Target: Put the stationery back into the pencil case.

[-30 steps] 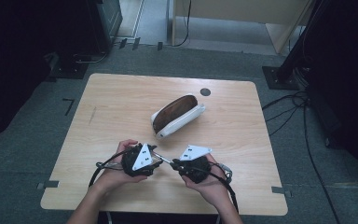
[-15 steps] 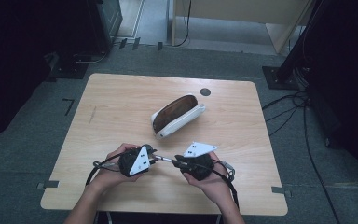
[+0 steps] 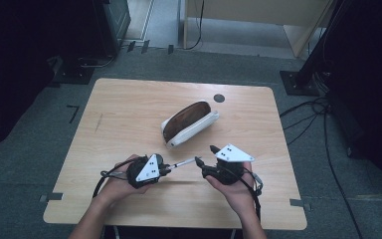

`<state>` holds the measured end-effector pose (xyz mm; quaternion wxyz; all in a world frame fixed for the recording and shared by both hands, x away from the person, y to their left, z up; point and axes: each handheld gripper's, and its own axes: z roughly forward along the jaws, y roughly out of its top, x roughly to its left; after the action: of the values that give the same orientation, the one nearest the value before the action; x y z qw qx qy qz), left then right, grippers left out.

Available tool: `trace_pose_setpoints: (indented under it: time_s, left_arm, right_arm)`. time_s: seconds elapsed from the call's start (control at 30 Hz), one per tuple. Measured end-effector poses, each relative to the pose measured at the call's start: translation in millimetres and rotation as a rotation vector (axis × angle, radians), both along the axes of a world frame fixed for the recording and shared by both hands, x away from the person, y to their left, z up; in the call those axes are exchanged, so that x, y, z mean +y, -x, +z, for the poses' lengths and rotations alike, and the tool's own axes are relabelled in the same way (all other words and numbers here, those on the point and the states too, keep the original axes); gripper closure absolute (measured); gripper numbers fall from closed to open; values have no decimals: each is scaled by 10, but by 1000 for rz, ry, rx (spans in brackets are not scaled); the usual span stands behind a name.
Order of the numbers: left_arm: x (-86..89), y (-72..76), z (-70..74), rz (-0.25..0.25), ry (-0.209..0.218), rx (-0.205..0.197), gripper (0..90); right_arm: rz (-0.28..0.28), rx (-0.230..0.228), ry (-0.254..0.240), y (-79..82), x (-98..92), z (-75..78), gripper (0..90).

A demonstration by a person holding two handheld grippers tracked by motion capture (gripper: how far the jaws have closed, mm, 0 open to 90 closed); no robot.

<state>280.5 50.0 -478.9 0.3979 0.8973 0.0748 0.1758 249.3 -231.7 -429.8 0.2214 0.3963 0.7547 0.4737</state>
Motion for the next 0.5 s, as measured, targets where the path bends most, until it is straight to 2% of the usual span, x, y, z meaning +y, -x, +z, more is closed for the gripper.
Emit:
trace_pose_setpoints:
  time_s: [0.1, 0.2, 0.27, 0.37, 0.5]
  left_arm:
    - [45, -40, 19, 27, 16, 20, 804]
    - [87, -68, 36, 45, 33, 40, 805]
    - [117, -85, 52, 52, 55, 60, 805]
    - [166, -103, 88, 63, 97, 84, 805]
    - [229, -135, 139, 81, 131, 104, 805]
  right_arm:
    - [-62, -26, -7, 16, -125, -2, 286]
    - [-97, 8, -7, 27, -234, -42, 268]
    - [-125, 25, 1, 42, -299, -82, 222]
    - [-155, 40, 7, 70, -392, -140, 182]
    - [-188, 60, 17, 103, -508, -220, 136]
